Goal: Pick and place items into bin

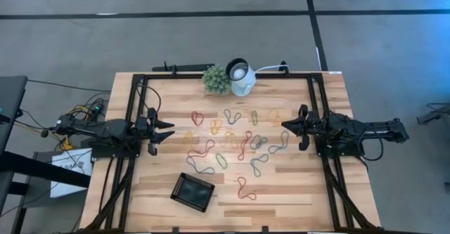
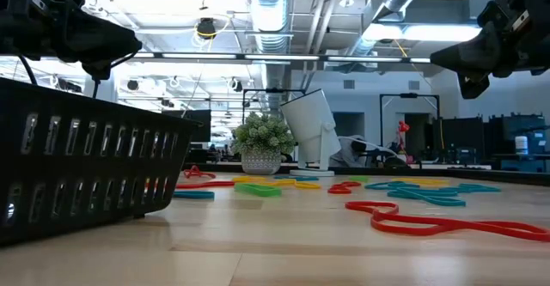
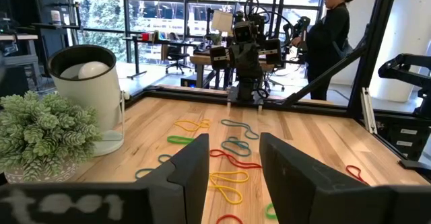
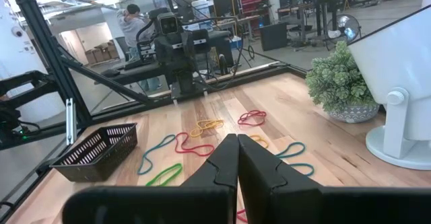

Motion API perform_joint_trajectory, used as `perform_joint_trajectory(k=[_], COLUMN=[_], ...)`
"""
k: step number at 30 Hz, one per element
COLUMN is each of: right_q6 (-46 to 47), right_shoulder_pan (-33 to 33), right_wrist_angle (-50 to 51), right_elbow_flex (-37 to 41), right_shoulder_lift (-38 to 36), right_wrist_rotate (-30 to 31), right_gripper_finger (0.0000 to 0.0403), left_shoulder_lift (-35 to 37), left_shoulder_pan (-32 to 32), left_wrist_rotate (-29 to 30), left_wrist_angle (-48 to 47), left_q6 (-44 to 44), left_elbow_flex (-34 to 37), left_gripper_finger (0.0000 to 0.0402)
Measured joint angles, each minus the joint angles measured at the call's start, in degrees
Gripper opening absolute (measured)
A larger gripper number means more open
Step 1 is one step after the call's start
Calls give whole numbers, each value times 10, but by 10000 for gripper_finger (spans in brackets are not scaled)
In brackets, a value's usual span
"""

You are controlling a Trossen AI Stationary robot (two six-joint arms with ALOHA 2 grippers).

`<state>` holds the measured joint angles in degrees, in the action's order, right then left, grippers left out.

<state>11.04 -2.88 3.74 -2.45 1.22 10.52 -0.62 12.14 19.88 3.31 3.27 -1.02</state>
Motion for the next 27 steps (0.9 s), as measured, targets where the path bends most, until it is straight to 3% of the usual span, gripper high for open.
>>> perform_joint_trajectory(k=[4,10,21,27], right_q6=[0,0,0,-18], right_shoulder_pan=[0,0,0,4], right_wrist_angle=[0,0,0,-21], right_elbow_flex=[0,0,0,2], right_shoulder_lift=[0,0,0,2], right_wrist_rotate=[0,0,0,20], right_gripper_finger=[0,0,0,0], left_shoulder_lift=[0,0,0,0], left_shoulder_pan=[0,0,0,0], left_wrist_rotate=[5,5,1,-1], left_wrist_angle=[4,6,6,9], left_q6=[7,94,109,212], left_elbow_flex=[0,0,0,0], left_gripper_finger=[122,122,122,122])
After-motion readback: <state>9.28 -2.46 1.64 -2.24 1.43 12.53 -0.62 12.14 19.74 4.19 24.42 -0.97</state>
